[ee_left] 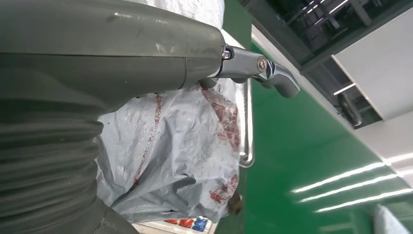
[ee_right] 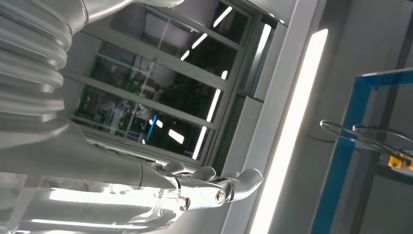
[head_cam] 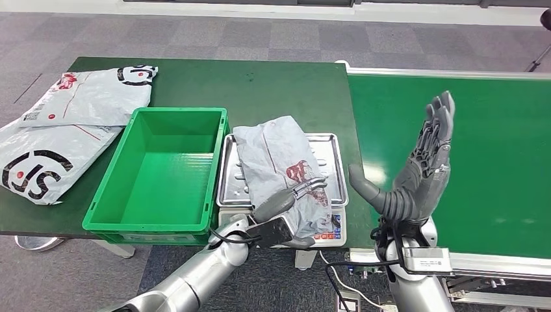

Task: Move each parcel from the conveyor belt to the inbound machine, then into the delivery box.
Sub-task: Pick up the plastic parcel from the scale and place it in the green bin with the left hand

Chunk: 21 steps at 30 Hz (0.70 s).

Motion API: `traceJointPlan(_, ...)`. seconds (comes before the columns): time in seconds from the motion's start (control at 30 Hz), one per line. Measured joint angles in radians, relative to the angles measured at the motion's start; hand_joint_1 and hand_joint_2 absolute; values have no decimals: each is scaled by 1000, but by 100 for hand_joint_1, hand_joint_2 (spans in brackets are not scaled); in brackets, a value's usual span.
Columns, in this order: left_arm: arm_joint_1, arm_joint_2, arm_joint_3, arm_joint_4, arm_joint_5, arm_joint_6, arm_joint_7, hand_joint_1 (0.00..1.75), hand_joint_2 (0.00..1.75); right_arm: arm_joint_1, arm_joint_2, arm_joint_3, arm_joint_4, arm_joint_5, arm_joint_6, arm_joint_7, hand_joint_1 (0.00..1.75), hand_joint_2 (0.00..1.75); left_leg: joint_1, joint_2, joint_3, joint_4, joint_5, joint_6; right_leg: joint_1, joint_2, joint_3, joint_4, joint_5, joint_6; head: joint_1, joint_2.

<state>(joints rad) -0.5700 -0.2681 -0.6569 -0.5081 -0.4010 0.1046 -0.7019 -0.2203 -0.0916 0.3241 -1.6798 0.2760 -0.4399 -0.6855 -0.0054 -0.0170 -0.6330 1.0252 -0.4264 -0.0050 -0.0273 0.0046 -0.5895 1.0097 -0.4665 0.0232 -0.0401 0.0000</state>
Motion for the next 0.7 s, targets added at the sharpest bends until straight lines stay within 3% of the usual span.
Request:
traceJointPlan(0.13, -8, -12, -2, 35, -44, 48, 17, 0, 175, 16, 0, -6, -3, 2, 16, 0, 0, 175, 0, 0, 0, 0, 0, 0, 0, 0, 0, 0, 0, 0, 0, 0)
traceJointPlan(0.43, -13, -42, -5, 80, -215, 199, 193, 0, 175, 30, 9, -42, -3, 24, 79, 0, 0, 175, 0, 0, 0, 0, 0, 0, 0, 0, 1, 0, 0, 0, 0, 0)
traceJointPlan(0.57, -13, -46, -5, 92, -234, 206, 207, 16, 175, 35, 10, -53, -3, 23, 91, 0, 0, 175, 0, 0, 1, 0, 0, 0, 0, 0, 1, 0, 0, 0, 0, 0)
traceJointPlan(0.7, -11, -46, -5, 100, -229, 189, 181, 16, 175, 42, 11, -58, -3, 3, 109, 0, 0, 175, 0, 0, 1, 0, 0, 0, 0, 0, 1, 0, 0, 0, 0, 0)
